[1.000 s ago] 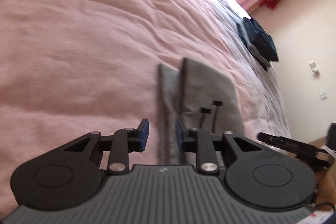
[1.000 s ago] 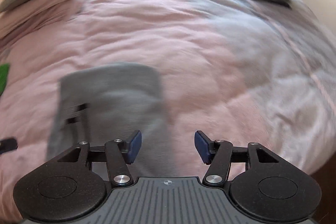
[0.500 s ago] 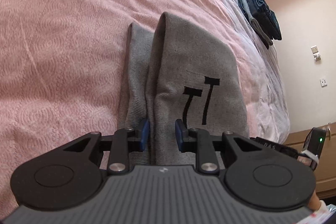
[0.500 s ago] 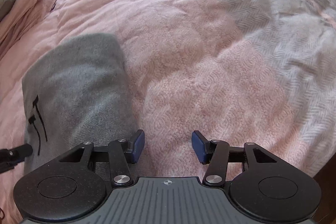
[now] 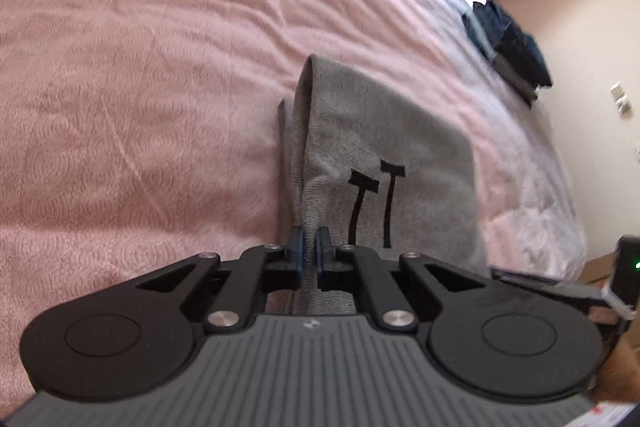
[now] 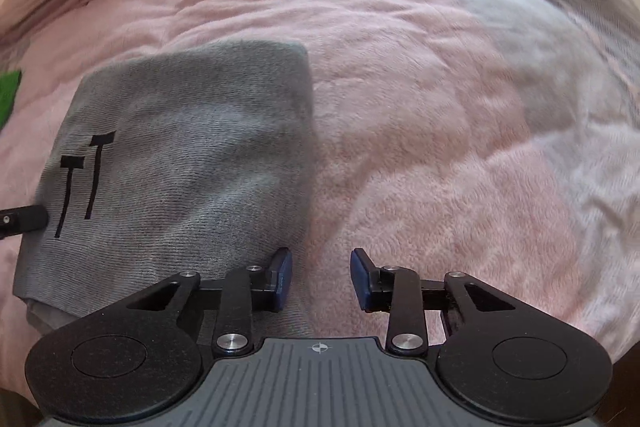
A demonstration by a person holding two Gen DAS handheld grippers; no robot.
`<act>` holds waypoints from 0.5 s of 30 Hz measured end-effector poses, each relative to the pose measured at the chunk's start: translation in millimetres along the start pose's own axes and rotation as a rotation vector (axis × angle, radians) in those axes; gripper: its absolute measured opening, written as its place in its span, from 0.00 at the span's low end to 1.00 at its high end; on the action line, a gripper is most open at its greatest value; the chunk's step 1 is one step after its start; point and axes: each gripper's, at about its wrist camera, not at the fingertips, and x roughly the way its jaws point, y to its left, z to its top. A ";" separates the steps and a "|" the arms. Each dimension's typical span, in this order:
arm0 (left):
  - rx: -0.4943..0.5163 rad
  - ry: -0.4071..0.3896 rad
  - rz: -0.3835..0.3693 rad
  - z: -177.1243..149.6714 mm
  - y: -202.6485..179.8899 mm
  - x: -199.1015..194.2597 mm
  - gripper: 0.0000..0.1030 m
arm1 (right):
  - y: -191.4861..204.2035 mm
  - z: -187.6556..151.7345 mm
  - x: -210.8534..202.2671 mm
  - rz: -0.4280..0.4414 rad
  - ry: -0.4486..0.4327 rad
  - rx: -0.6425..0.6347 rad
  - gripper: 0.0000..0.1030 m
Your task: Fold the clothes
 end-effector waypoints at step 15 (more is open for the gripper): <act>0.027 -0.112 -0.004 53.8 1.2 -18.0 0.46 | -47.7 43.9 -16.8 0.141 -0.218 0.175 0.28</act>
